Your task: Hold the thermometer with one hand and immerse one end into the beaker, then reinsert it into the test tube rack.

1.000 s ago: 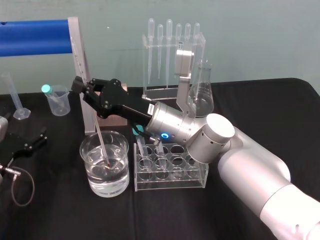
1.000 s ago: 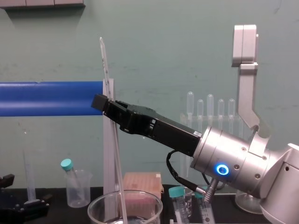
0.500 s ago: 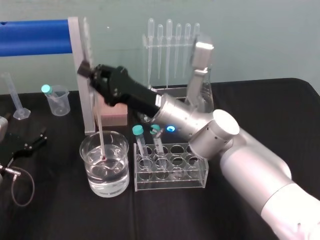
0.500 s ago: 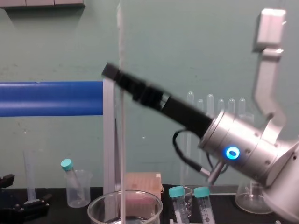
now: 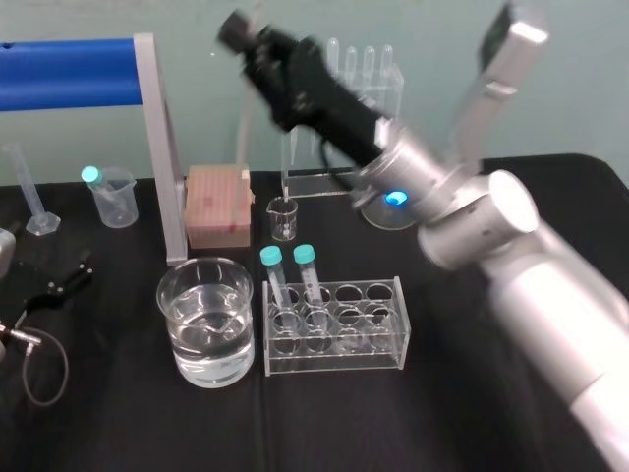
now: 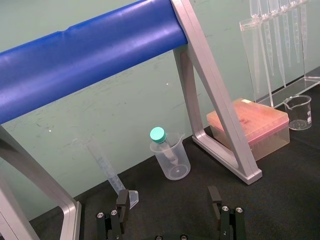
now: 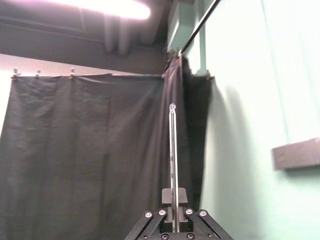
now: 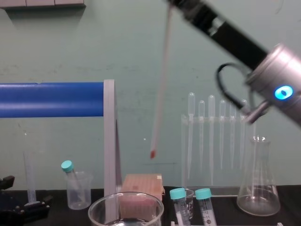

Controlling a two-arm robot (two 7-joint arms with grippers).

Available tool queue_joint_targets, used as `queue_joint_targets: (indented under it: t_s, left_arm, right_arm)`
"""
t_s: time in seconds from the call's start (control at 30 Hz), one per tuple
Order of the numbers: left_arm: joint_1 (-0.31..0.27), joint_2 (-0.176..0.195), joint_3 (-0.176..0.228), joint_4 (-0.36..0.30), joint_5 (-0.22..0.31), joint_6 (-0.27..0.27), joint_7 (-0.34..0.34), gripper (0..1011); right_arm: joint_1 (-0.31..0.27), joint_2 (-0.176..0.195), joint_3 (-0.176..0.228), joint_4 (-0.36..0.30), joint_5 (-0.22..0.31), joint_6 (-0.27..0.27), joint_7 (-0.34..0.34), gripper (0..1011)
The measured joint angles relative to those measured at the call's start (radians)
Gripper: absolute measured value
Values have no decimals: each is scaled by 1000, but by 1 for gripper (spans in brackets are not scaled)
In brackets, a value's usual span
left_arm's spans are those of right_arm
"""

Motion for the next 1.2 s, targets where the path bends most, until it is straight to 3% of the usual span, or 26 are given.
queue_joint_targets:
  t_s: [0.13,0.27,0.47,0.8,1.2]
  left_arm:
    - [0,0,0,0,0,0,0,1008]
    - [0,0,0,0,0,0,0,1008]
    - [0,0,0,0,0,0,0,1008]
    - [0,0,0,0,0,0,0,1008]
    - [0,0,0,0,0,0,0,1008]
  right_arm:
    - [-36,53,34,-78,-15,-20,-65,56]
    - [-114,135,90,-179,-54,-36,-173,56]
    - [-224,197,162,-240,-69,-49,-250,56]
    - [-311,218,208,-246,-69,-34,-283,56]
    - [-301,200,197,-169,-82,-14,-263,56]
